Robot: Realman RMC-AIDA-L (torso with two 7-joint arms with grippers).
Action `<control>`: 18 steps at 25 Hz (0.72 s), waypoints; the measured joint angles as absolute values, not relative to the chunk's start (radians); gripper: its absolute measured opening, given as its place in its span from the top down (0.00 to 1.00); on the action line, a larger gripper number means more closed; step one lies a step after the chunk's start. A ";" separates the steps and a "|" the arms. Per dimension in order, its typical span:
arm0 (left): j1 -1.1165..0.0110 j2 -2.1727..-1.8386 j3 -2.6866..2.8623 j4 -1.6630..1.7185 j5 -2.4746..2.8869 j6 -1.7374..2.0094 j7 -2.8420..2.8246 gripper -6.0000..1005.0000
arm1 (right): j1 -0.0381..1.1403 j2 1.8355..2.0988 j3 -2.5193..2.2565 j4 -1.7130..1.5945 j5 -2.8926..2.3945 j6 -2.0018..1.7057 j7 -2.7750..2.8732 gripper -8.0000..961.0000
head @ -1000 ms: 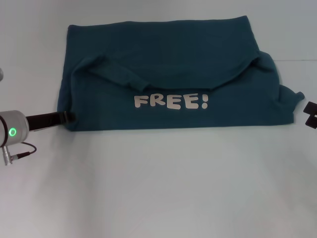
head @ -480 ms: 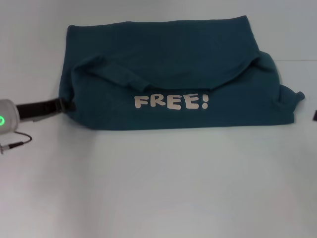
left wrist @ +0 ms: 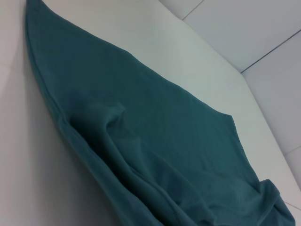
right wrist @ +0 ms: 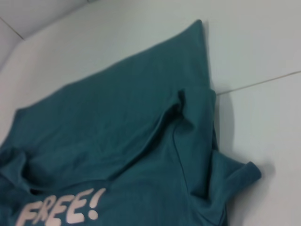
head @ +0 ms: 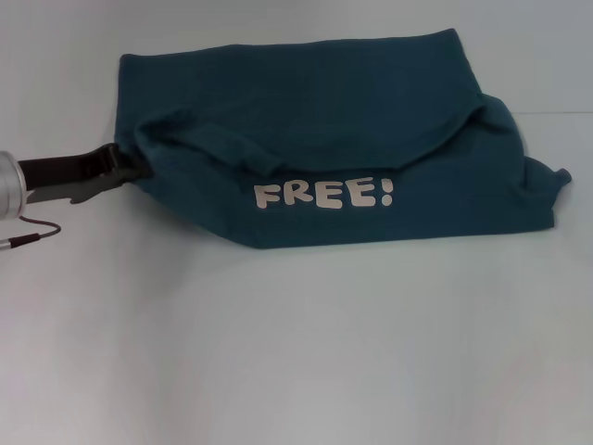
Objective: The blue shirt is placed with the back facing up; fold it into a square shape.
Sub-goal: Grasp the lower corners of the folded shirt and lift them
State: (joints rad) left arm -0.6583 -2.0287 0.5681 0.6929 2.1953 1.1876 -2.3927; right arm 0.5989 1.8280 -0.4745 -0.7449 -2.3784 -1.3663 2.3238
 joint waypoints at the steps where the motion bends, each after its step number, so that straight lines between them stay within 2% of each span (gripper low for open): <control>1: -0.659 -2.029 0.568 0.693 2.195 1.188 -2.397 1.00 | 0.616 1.835 -0.482 -0.743 -2.409 -1.349 2.338 0.31; 14: -0.659 -2.029 0.557 0.683 2.193 1.178 -2.408 1.00 | 0.703 1.931 -0.631 -0.732 -2.517 -1.097 2.430 0.32; 18: -0.655 -2.031 0.557 0.683 2.193 1.175 -2.408 1.00 | 0.705 1.946 -0.681 -0.699 -2.525 -1.005 2.432 0.32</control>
State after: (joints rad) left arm -0.6551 -2.0306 0.5568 0.6826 2.1934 1.1746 -2.4084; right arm 0.7048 1.9458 -0.6811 -0.6991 -2.5250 -1.0048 2.4316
